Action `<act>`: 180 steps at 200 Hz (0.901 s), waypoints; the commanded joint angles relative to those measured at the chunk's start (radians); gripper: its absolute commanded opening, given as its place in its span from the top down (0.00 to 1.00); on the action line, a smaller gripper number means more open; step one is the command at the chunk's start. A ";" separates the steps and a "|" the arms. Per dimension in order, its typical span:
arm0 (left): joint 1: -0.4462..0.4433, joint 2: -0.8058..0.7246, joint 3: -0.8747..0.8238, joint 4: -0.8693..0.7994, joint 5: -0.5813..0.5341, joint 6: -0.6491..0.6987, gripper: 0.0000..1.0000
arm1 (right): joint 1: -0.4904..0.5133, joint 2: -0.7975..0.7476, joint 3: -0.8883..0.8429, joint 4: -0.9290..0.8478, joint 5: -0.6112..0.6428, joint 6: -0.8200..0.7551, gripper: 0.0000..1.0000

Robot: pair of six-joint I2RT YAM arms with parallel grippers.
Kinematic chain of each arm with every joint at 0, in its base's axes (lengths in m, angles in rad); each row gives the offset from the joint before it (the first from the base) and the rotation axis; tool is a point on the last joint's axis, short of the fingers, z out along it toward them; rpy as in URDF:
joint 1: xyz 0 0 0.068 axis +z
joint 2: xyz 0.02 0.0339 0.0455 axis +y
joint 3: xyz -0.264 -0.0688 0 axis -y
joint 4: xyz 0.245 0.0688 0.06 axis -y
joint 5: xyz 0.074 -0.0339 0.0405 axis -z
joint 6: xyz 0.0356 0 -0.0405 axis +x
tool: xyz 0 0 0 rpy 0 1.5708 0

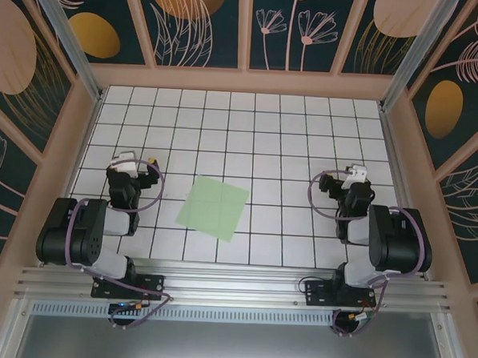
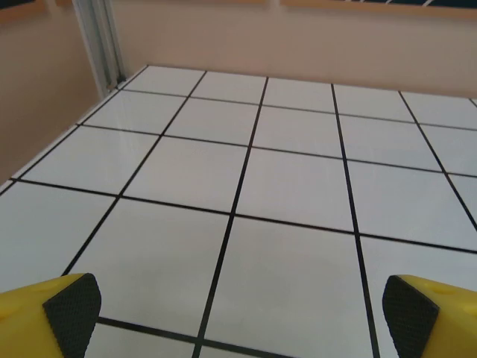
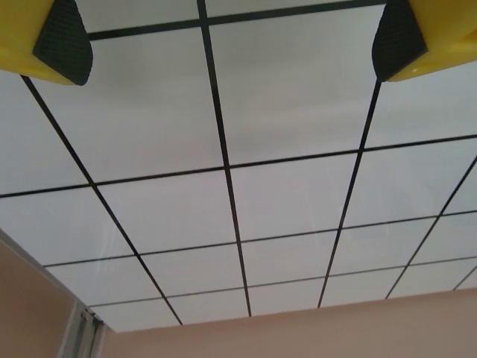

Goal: Fold a paper plane with a square sheet of paper (pick it up from the middle)
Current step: Move the square sheet of paper to the center of the table.

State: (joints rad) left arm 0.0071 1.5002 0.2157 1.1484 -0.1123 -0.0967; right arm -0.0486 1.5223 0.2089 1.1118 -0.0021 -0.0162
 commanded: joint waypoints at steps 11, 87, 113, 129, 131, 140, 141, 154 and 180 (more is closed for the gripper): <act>-0.009 0.019 0.022 0.123 0.013 0.025 0.01 | 0.011 0.018 0.027 0.129 -0.030 0.029 0.01; -0.009 0.019 0.022 0.123 0.013 0.026 0.01 | 0.010 0.019 0.027 0.129 -0.030 0.028 0.01; -0.009 0.019 0.022 0.123 0.013 0.025 0.01 | 0.011 0.019 0.027 0.130 -0.029 0.028 0.01; -0.008 0.019 0.022 0.123 0.013 0.023 0.01 | 0.012 0.019 0.026 0.131 -0.029 0.027 0.01; -0.009 0.019 0.022 0.123 0.013 0.025 0.01 | 0.013 0.019 0.026 0.131 -0.029 0.028 0.01; -0.009 0.018 0.021 0.123 0.013 0.025 0.01 | 0.012 0.019 0.026 0.132 -0.030 0.027 0.01; -0.009 0.018 0.021 0.123 0.013 0.025 0.01 | 0.012 0.018 0.025 0.133 -0.030 0.027 0.01; -0.008 0.019 0.022 0.123 0.013 0.025 0.01 | 0.021 0.002 0.027 0.116 -0.051 0.007 0.01; -0.008 0.020 0.024 0.122 0.013 0.024 0.01 | 0.034 -0.080 0.032 0.038 -0.037 0.001 0.01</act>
State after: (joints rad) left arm 0.0051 1.5085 0.2176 1.2301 -0.1123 -0.0818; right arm -0.0288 1.5211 0.2161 1.1751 -0.0101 -0.0124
